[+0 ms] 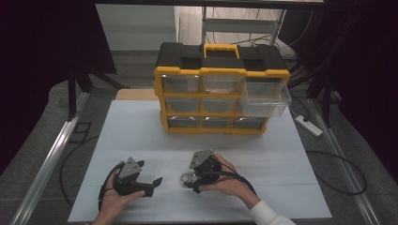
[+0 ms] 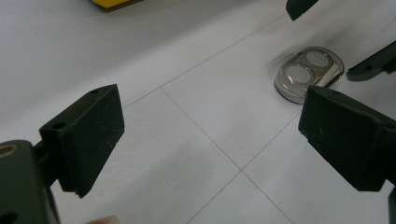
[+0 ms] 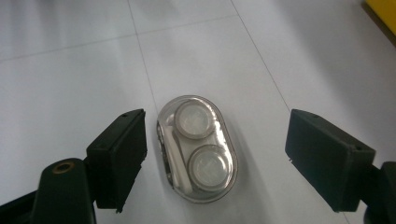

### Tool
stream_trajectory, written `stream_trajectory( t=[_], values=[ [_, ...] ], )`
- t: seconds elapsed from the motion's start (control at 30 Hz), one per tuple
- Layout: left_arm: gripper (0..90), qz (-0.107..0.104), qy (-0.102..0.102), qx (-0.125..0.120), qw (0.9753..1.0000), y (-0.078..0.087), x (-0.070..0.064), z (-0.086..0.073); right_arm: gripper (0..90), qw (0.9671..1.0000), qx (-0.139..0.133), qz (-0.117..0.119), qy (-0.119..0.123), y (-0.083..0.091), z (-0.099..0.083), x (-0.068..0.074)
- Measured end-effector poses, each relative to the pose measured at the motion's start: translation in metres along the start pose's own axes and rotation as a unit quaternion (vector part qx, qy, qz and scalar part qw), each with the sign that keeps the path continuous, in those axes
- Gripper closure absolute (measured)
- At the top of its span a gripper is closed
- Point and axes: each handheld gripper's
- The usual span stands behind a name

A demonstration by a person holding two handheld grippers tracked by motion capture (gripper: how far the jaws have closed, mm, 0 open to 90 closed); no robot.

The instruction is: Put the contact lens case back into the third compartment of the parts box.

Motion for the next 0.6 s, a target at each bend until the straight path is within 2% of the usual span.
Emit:
stream_trajectory(
  t=[0.6],
  values=[
    [7.3, -0.003, 0.0, 0.003, 1.0, -0.001, 0.0, -0.001, 19.5, 0.9988, 0.04, 0.023, 0.016, -0.019, 0.0, 0.005]
  ],
)
Point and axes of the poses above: each handheld gripper's, and its own axes: y roughly backward along the jaws, z roughly out of its top, x roughly to its left, and after that the axes turned 12 degrees about -z, right-handed
